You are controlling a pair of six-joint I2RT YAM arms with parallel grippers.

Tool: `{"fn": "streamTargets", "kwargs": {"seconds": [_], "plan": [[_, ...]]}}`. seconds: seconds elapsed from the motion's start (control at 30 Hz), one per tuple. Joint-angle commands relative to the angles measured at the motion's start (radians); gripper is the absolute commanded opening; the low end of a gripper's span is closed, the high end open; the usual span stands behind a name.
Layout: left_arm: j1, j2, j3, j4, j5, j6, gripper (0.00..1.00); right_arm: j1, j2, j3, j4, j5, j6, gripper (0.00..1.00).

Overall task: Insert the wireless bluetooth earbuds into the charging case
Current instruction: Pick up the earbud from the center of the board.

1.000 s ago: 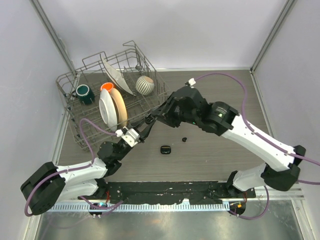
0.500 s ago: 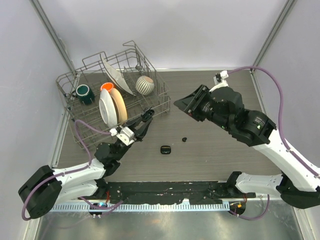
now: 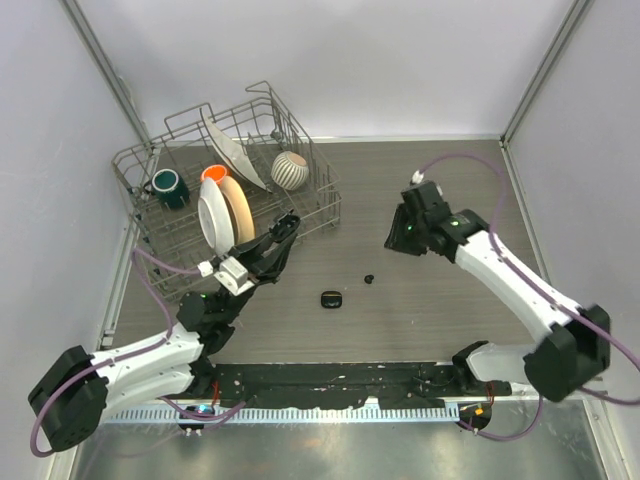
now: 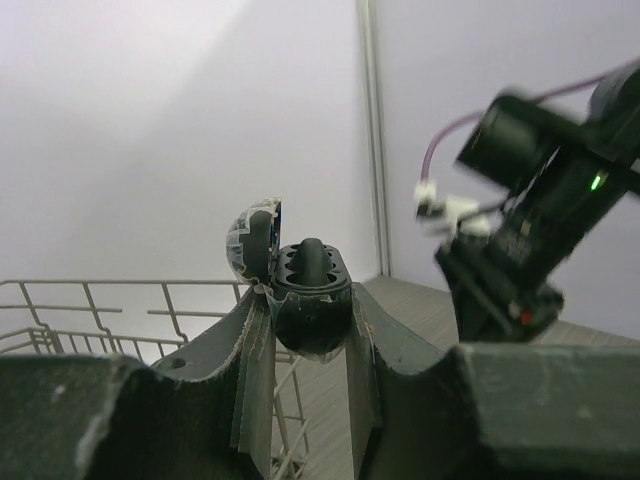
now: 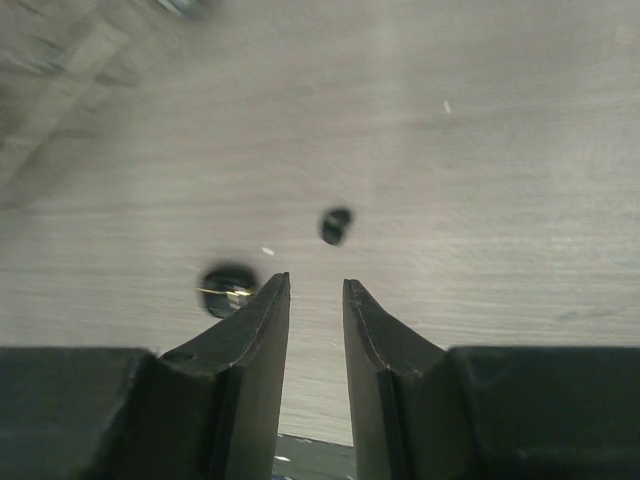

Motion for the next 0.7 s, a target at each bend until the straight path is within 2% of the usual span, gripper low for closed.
{"fn": "streamTargets", "kwargs": {"seconds": [0.0,0.17,0.33,0.47,0.67], "plan": [[0.005,-0.035,0.028,0.177,0.013,-0.006,0.00,-0.008,0.094,-0.119,0.101,-0.079,-0.115,0.33],[0.005,-0.080,0.029,0.123,0.013,0.006,0.00,-0.008,0.148,-0.222,0.226,-0.199,-0.031,0.32],[0.007,-0.092,0.028,0.121,0.013,0.009,0.00,0.001,0.206,-0.188,0.296,-0.274,-0.017,0.29],[0.005,-0.106,0.022,0.111,0.009,0.010,0.00,0.045,0.261,-0.148,0.315,-0.251,0.009,0.29],[0.007,-0.118,0.016,0.100,0.006,0.010,0.00,0.096,0.399,-0.059,0.226,-0.116,0.046,0.27]]}}
